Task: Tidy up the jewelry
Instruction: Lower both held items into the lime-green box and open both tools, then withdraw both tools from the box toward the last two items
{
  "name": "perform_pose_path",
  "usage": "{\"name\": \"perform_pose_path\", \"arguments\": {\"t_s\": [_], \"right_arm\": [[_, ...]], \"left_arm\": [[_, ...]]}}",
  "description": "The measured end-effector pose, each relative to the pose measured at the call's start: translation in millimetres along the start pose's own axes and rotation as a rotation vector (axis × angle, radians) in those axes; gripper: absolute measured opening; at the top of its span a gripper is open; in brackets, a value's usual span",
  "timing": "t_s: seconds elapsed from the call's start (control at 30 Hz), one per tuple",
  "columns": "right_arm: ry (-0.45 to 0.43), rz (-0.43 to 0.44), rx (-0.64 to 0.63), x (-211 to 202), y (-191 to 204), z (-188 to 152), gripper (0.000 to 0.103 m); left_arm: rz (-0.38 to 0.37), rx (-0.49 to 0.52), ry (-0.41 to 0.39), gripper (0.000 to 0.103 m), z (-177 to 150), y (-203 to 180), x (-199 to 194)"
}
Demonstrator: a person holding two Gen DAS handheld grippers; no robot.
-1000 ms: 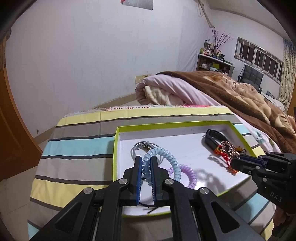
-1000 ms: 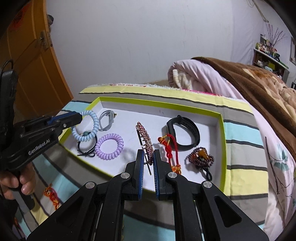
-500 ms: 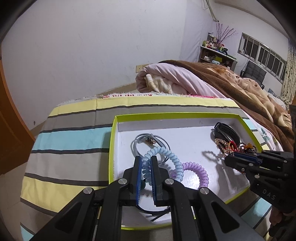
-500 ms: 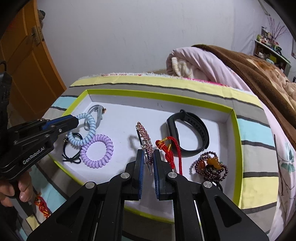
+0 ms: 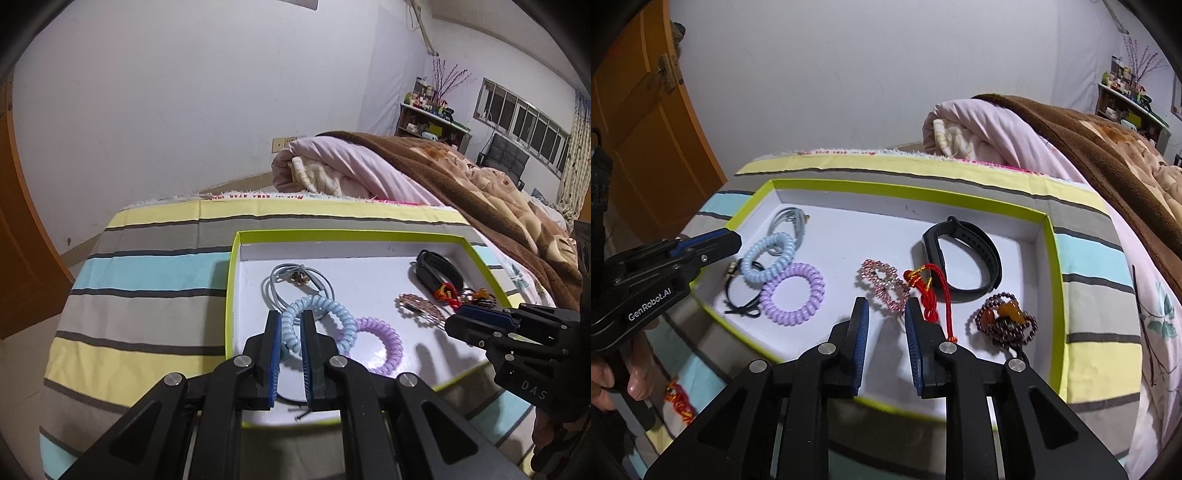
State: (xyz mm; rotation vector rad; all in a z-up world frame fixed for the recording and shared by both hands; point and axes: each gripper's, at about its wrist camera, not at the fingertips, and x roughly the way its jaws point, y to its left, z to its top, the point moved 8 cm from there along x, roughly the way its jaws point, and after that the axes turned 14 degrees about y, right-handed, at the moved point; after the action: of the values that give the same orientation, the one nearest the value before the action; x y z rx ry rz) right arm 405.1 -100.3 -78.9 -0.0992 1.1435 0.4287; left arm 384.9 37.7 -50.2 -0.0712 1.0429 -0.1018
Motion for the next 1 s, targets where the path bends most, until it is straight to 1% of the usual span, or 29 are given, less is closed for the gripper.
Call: {"name": "perform_pose_path", "arguments": {"t_s": [0.17,0.4,0.5,0.83,1.0], "right_arm": [[-0.045,0.017,-0.006,-26,6,-17,0.021],[-0.118,0.029,-0.001,-69,15,-56,0.024],[-0.150,0.037,-0.007,-85,22,-76,0.036],[-0.213,0.034,-0.025,-123,39,-138,0.037],[-0.217,0.035,-0.023,-132,42,-162,0.037]], "left_arm": [[-0.001,-0.006,-0.048,0.009,-13,-3,-30],[0.001,-0.015,-0.131,0.009,-48,-9,-82],[0.005,-0.006,-0.162,0.009,-71,-16,-103],[0.010,0.009,-0.198,0.009,-142,-34,-142],[0.016,0.011,-0.207,0.009,-170,-34,-156]]}}
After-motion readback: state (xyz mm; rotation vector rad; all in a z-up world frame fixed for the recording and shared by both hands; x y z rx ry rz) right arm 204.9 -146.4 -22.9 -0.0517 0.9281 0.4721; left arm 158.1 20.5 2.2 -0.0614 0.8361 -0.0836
